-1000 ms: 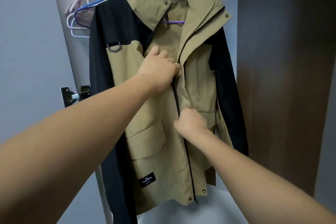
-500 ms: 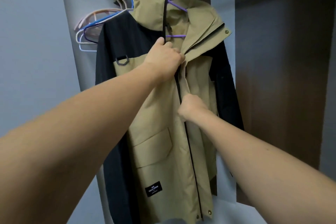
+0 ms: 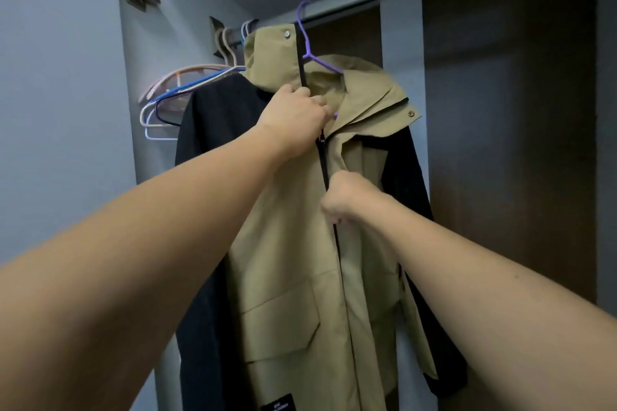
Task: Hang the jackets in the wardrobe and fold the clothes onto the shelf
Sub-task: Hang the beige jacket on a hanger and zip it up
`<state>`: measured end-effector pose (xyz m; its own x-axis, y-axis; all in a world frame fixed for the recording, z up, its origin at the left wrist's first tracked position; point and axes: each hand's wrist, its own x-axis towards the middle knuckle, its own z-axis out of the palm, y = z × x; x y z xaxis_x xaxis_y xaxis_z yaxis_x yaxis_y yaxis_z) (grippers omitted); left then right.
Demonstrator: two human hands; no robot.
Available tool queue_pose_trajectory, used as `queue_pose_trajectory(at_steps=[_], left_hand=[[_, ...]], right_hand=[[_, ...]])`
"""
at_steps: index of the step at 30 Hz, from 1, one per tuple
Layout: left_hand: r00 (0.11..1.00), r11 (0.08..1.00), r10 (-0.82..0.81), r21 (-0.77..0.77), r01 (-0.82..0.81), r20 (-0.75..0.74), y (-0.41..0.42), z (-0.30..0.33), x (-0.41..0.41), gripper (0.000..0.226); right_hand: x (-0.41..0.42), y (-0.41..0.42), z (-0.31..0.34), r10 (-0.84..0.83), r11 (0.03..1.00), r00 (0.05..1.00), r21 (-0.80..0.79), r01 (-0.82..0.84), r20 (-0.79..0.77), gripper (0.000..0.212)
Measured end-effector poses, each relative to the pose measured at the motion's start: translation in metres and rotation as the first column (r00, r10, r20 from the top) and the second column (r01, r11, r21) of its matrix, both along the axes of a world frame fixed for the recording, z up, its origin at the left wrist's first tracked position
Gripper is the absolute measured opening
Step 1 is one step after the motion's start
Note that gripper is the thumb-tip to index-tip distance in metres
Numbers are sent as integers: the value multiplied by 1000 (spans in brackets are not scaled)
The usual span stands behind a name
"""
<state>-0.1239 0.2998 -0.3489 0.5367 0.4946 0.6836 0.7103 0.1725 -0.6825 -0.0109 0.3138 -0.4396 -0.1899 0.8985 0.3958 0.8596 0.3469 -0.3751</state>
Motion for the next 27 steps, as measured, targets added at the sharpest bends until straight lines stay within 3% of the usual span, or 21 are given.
queue_pose_trajectory(at_steps=[2, 5, 10, 12, 15, 17, 20, 25, 27], left_hand=[[998, 998, -64, -14, 64, 4, 2, 11, -1, 21], [996, 993, -88, -76, 85, -34, 3, 27, -7, 18], [993, 999, 29, -32, -33, -118, 16, 39, -12, 25], [996, 999, 48, 2, -48, -81, 24, 45, -9, 26], [998, 993, 33, 113, -39, 56, 23, 70, -6, 26], [990, 976, -25, 216, -6, 139, 17, 101, -10, 26], [990, 975, -85, 212, 60, 111, 12, 136, -8, 23], [962, 975, -203, 123, 183, 185, 24, 130, 4, 20], [946, 965, -250, 138, 225, 208, 25, 133, 2, 21]], right_hand=[[2, 1, 19, 9, 993, 993, 120, 5, -116, 11], [-3, 5, 36, -3, 974, 990, 225, 35, -140, 21], [-11, 10, 29, -27, 990, 996, 138, 38, -83, 32], [-9, 11, 25, -37, 994, 998, 105, 42, -51, 34], [-4, 9, 23, -52, 998, 998, 38, 50, 38, 4], [-2, 7, 22, -42, 999, 994, -20, 45, 97, 13], [1, 4, 38, -3, 999, 989, -44, 9, 146, 17], [-2, 5, 100, -29, 958, 994, 281, 56, -102, 32], [-6, 9, 118, -33, 945, 991, 319, 74, -132, 22]])
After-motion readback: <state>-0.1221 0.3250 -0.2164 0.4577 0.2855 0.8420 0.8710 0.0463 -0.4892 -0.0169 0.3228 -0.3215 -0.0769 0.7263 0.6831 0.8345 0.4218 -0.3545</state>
